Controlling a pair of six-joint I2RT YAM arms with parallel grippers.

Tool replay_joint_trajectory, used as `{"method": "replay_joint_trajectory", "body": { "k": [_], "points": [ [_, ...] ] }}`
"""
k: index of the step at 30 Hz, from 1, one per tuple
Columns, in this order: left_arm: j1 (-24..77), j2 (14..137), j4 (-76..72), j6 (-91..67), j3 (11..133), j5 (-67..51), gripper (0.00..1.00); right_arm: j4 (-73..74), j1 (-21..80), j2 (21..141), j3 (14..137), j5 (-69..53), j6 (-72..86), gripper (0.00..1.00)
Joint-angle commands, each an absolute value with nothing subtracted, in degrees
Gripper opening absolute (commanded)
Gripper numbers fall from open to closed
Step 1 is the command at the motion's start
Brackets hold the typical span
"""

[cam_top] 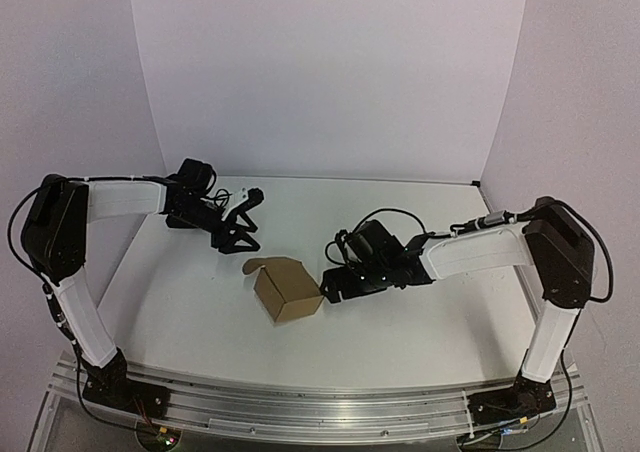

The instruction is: Fold the paper box

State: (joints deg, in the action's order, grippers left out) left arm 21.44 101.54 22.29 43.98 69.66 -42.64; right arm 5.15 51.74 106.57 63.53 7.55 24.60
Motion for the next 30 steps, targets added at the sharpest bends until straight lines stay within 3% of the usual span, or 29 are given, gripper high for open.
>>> {"method": "replay_joint_trajectory", "body": {
  "k": [1,6,10,21,30],
  "points": [
    [20.4,99.4,25.6,49.0,68.4,-46.9,0.66,10.4,48.3,109.2,70.4,10.0,12.9,0.95],
    [19.9,99.2,25.9,52.2,67.7,-46.2,0.65,14.3,47.5,110.7,78.7,9.4,4.7,0.96],
    [19.9,98.7,27.6,58.4,65.7,-45.1,0.64,19.3,47.5,107.6,81.0,9.8,7.0,0.95],
    [20.0,102.6,25.2,69.2,66.4,-42.6,0.59,20.4,53.6,93.6,62.9,-8.0,29.1,0.87],
    [22.2,105.5,31.1,78.3,65.0,-43.5,0.55,11.4,56.8,102.8,60.7,-11.4,35.1,0.85]
  ]
}}
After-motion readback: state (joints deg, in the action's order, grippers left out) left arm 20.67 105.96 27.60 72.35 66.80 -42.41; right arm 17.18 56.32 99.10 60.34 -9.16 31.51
